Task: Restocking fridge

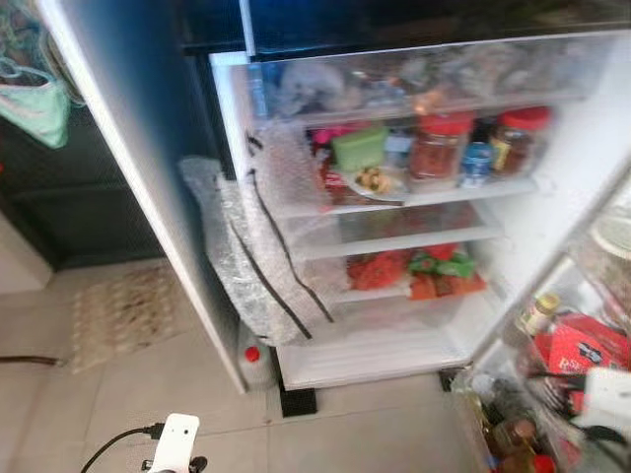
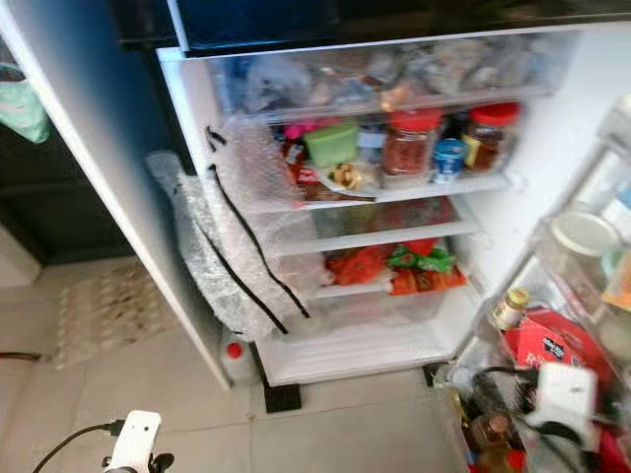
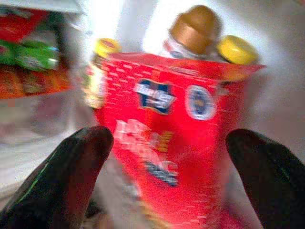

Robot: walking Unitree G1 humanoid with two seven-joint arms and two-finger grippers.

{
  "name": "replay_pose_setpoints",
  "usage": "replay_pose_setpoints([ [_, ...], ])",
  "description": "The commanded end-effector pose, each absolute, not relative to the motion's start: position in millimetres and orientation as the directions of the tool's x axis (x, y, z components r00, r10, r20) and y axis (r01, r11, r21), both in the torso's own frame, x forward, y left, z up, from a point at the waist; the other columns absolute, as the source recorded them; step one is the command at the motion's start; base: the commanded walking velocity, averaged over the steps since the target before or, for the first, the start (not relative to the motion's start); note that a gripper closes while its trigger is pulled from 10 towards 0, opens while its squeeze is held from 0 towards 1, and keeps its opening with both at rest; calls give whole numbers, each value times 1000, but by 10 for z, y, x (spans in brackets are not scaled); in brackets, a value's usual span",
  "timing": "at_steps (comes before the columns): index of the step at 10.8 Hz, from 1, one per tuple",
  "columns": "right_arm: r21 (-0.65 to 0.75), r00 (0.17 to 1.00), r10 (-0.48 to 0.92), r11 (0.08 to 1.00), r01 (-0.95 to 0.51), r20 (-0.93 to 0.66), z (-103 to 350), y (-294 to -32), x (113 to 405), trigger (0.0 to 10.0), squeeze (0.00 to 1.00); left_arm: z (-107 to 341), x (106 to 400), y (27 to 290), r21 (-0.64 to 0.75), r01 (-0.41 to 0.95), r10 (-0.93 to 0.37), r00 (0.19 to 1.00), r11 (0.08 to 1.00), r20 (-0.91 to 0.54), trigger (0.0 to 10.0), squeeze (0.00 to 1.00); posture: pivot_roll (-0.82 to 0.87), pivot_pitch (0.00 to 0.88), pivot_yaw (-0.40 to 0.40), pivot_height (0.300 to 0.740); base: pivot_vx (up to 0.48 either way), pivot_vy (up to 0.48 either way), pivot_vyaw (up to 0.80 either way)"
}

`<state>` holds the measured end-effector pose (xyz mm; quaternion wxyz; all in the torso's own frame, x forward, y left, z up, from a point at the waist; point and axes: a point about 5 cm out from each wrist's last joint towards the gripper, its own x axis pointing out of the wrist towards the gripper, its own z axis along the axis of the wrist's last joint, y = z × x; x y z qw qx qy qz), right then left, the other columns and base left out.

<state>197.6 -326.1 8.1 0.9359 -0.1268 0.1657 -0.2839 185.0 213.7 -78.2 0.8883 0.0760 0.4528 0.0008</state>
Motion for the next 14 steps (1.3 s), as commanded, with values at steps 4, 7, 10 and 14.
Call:
replay_pose_setpoints([
  [4, -67, 962, -256, 966, 250, -94, 237, -2712, 2205, 10000, 0, -788, 1826, 2169, 156, 74, 83, 584, 985, -807, 10000, 0, -106, 24, 38, 740, 0, 0, 0],
  [7, -119, 869, -9, 991, -58, -494, -297, -2462, 2030, 10000, 0, -788, 1828, 2165, 153, 73, 83, 584, 985, -807, 10000, 0, -109, 23, 33, 740, 0, 0, 0],
  [10, -265, 663, -196, 964, -3, -722, -627, -2659, 1695, 10000, 0, -793, 1823, 2162, 145, 77, 75, 575, 986, -815, 10000, 0, -108, 24, 38, 740, 0, 0, 0],
  [14, -460, 470, -385, 887, -51, -794, -809, -2806, 1296, 10000, 0, -794, 1818, 2168, 143, 75, 74, 574, 987, -815, 10000, 0, -103, 26, 41, 740, 0, 0, 0],
])
